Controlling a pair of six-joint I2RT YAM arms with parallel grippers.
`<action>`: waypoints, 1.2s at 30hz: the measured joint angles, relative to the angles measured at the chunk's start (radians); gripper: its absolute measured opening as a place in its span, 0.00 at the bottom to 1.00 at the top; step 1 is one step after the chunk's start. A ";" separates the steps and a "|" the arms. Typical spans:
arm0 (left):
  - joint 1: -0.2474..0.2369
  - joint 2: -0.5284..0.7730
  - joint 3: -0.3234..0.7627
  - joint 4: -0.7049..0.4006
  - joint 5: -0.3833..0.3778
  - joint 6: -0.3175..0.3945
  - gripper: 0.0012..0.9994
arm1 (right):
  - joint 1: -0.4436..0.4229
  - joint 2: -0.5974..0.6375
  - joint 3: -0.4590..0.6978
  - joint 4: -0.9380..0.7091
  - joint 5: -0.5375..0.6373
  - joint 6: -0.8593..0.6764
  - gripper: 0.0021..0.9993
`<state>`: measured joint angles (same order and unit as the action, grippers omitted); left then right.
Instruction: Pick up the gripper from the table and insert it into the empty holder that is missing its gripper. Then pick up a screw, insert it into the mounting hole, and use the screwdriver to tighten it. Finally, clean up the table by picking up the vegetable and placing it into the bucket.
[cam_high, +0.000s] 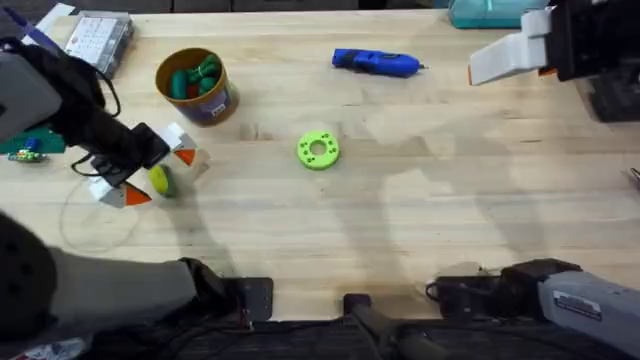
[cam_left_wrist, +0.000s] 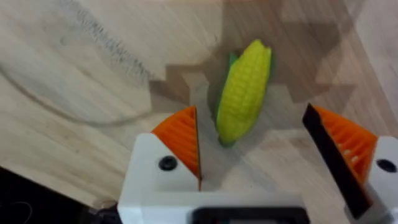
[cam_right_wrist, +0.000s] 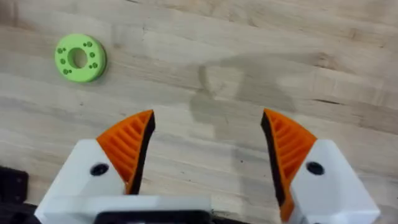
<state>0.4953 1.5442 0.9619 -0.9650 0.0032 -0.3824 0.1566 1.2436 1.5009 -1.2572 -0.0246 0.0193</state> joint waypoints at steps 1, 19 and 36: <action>0.000 0.020 0.000 0.015 0.000 0.000 0.99 | 0.000 0.000 0.000 0.000 0.000 0.000 1.00; 0.000 0.073 0.045 -0.012 0.009 -0.003 0.03 | 0.000 0.000 0.000 0.000 0.000 0.000 1.00; -0.194 -0.079 0.478 -0.019 0.152 0.167 0.03 | 0.000 0.000 0.000 0.000 0.000 0.000 1.00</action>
<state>0.3017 1.4650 1.4403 -0.9839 0.1550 -0.2152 0.1566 1.2438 1.5009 -1.2572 -0.0244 0.0196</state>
